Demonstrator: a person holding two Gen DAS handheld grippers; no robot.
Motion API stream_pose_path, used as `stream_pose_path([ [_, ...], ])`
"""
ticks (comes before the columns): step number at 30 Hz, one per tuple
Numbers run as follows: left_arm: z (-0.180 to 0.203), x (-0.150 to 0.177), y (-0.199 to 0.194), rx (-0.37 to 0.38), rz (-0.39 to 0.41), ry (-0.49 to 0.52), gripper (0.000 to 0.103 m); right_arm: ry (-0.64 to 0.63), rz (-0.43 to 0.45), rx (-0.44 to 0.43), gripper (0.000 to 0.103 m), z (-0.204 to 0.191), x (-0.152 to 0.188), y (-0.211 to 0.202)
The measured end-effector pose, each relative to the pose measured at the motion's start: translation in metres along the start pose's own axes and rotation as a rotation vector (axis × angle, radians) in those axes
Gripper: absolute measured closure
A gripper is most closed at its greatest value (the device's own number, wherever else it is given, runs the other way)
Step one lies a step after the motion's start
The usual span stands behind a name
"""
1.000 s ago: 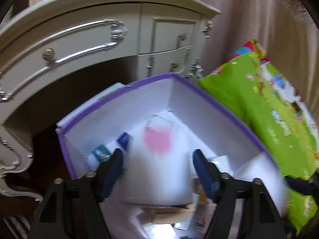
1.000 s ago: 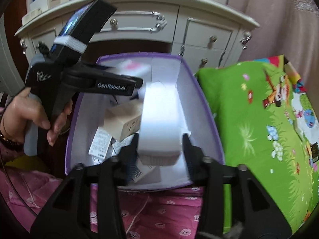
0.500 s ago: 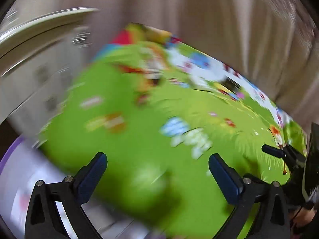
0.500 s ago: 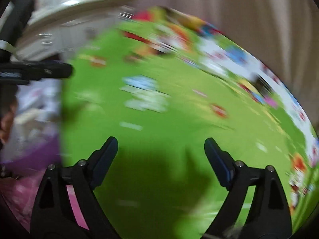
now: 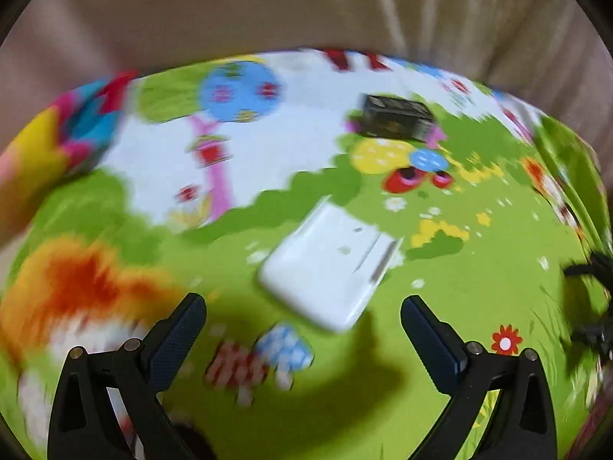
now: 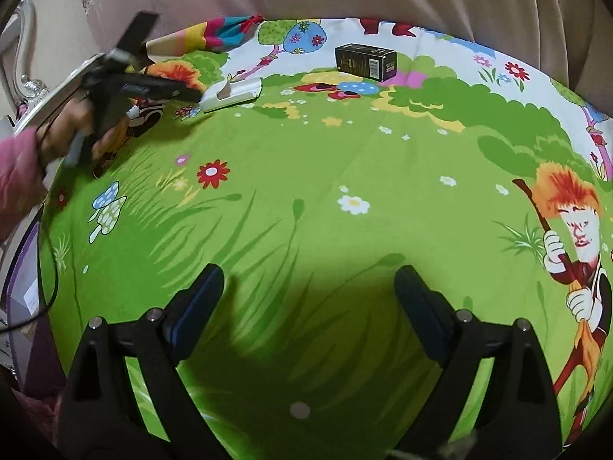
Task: Organize rigid objects
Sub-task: 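Grasp the black DORMI box with right tool while left tool grasps the white HOLDER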
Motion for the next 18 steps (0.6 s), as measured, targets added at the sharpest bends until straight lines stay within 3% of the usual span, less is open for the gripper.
stream_pose_path([
  [4,0.018,-0.002,0.028,0.05,-0.075,0.169,0.002,-0.005,-0.008,-0.014,0.007,-0.003,-0.006,0.009],
  [5,0.021,-0.003,0.03,0.063,-0.061,0.184,0.004,-0.008,-0.012,-0.023,0.006,-0.003,-0.009,0.01],
  [7,0.02,-0.005,0.029,0.075,-0.022,0.167,0.011,-0.037,-0.026,-0.031,0.006,-0.003,-0.013,0.014],
  [9,0.017,-0.006,0.024,0.052,0.016,0.112,0.037,-0.086,-0.045,-0.032,0.006,-0.001,-0.02,0.022],
  [13,0.028,0.016,0.01,-0.045,-0.002,-0.01,0.037,-0.212,-0.071,0.046,0.006,0.027,-0.054,0.051],
  [15,0.041,0.034,-0.004,-0.068,0.009,-0.085,0.037,-0.179,-0.078,0.015,0.004,0.053,-0.085,0.074],
  [18,0.062,0.049,-0.017,-0.1,0.038,-0.111,0.037,-0.194,-0.072,0.023,0.001,0.083,-0.13,0.107],
])
Point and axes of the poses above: each gripper's, at about its wrist camera, not at the fingertips, and y roughly the way its jaws point, z to its right, x to its underside, the point moved 9 cm from there along y, roughly the way its jaws point, and after that the axes turned 5 degrees about y, right-handed, at the moved point
